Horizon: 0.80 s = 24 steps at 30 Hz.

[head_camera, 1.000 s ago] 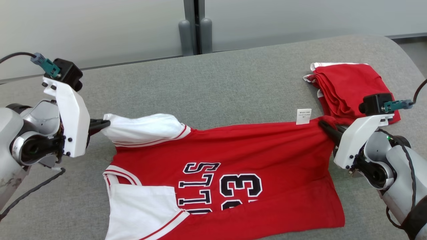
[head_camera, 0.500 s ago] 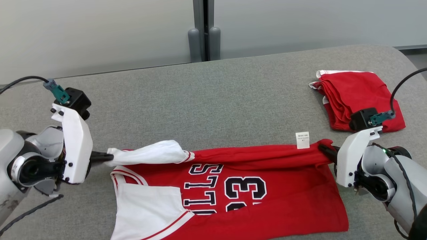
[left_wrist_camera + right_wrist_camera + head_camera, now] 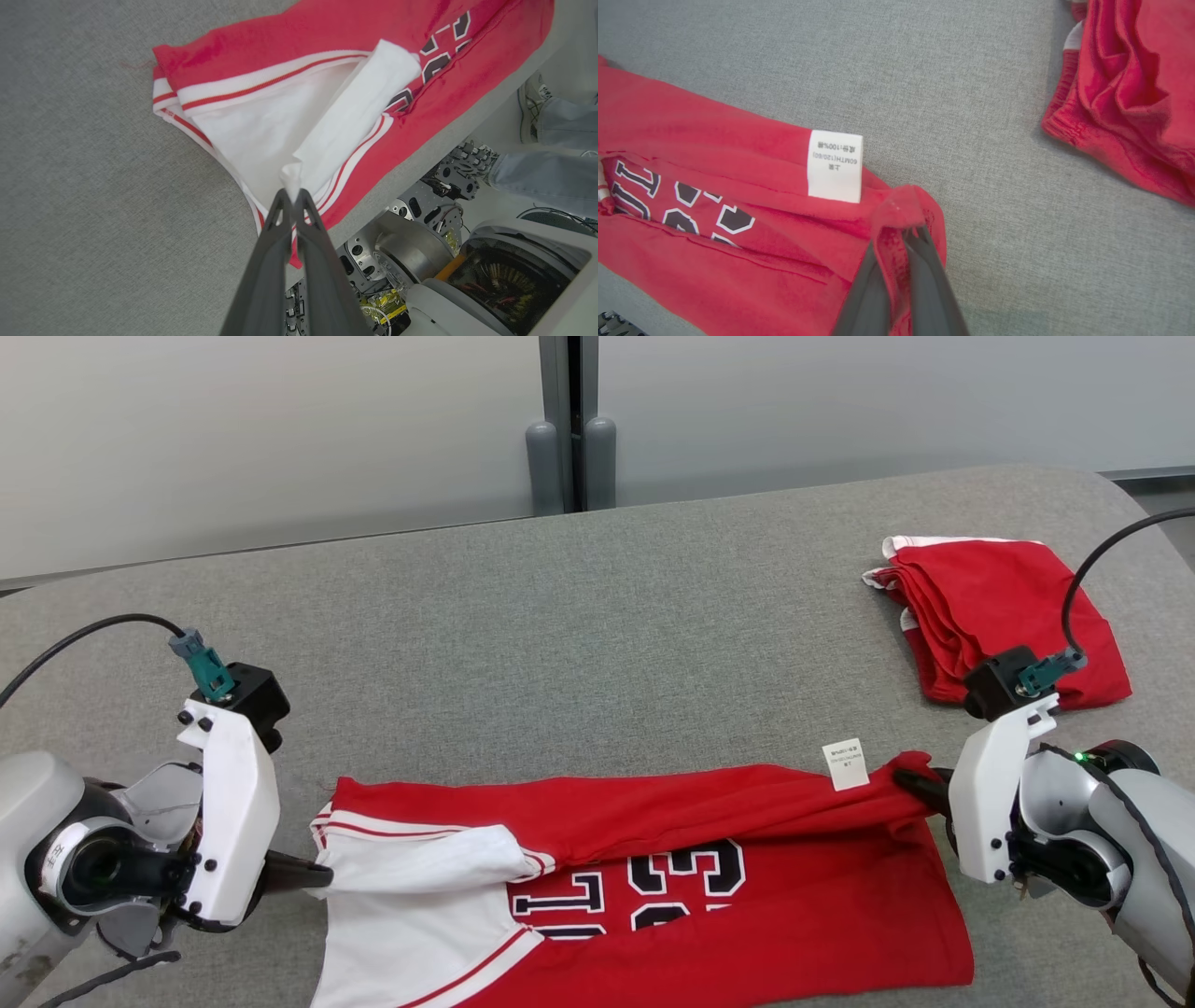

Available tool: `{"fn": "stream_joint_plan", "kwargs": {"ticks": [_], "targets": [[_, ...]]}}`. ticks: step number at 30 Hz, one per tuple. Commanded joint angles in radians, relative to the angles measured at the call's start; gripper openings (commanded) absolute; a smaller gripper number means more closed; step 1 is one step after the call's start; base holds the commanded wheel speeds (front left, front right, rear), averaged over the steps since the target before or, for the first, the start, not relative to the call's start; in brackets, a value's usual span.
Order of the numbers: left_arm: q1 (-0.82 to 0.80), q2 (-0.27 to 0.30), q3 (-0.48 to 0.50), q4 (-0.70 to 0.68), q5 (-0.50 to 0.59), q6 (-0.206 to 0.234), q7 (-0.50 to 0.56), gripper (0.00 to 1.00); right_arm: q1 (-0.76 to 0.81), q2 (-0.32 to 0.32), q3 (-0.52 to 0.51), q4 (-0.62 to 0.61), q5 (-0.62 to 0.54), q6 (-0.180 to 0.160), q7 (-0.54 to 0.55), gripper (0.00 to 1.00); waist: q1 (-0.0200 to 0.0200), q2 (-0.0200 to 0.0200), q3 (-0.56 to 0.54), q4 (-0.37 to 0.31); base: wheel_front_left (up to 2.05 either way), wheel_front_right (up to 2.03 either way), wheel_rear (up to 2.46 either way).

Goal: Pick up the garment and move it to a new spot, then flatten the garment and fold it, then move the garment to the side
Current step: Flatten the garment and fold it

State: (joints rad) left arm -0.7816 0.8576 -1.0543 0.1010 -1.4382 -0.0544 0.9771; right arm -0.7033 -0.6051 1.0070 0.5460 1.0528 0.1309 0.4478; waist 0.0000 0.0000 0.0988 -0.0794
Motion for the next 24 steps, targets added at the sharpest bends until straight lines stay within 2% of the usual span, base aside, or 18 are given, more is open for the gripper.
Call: {"fn": "stream_joint_plan", "kwargs": {"ticks": [1, 8, 19, 20, 21, 22, 23, 24], "targets": [[0.010, 0.004, 0.000, -0.011, -0.011, 0.007, 0.008, 0.00, -0.016, -0.009, 0.016, -0.005, 0.007, 0.000, -0.010, 0.00, 0.0000, 0.0000, 0.000, 0.000, 0.00, 0.00, 0.00], [0.032, 0.016, -0.017, -0.039, -0.028, 0.021, 0.039, 0.00, -0.048, -0.023, 0.101, 0.001, 0.032, 0.000, -0.009, 0.00, 0.0000, 0.0000, -0.002, 0.000, 0.00, 0.00, 0.00], [0.077, 0.003, -0.041, -0.017, -0.033, 0.024, 0.039, 0.00, -0.080, -0.058, 0.207, -0.027, 0.119, 0.000, 0.042, 0.00, 0.0000, 0.0000, -0.007, -0.004, 0.00, 0.00, 0.00], [0.086, -0.004, -0.049, -0.011, -0.035, 0.022, 0.039, 0.00, -0.081, -0.059, 0.220, -0.026, 0.127, 0.000, 0.043, 0.23, 0.0000, 0.0000, -0.007, -0.005, 0.00, 0.00, 0.00], [0.091, -0.006, -0.052, -0.008, -0.033, 0.021, 0.037, 0.00, -0.081, -0.059, 0.225, -0.026, 0.128, 0.000, 0.046, 0.38, 0.0000, 0.0000, -0.007, -0.005, 0.00, 0.00, 0.00], [0.097, -0.008, -0.054, -0.006, -0.030, 0.019, 0.037, 0.00, -0.082, -0.058, 0.229, -0.025, 0.130, 0.000, 0.044, 0.58, 0.0000, 0.0000, -0.007, -0.006, 0.00, 0.00, 0.00], [0.102, -0.010, -0.057, -0.002, -0.027, 0.017, 0.032, 0.00, -0.082, -0.056, 0.234, -0.022, 0.135, 0.000, 0.041, 0.89, 0.0000, 0.0000, -0.007, -0.007, 0.00, 0.00, 0.00], [0.105, -0.013, -0.059, 0.001, -0.024, 0.016, 0.029, 0.22, -0.082, -0.054, 0.237, -0.019, 0.137, 0.000, 0.041, 1.00, 0.0000, 0.0000, -0.008, -0.007, 0.00, 0.00, 0.00]]}}
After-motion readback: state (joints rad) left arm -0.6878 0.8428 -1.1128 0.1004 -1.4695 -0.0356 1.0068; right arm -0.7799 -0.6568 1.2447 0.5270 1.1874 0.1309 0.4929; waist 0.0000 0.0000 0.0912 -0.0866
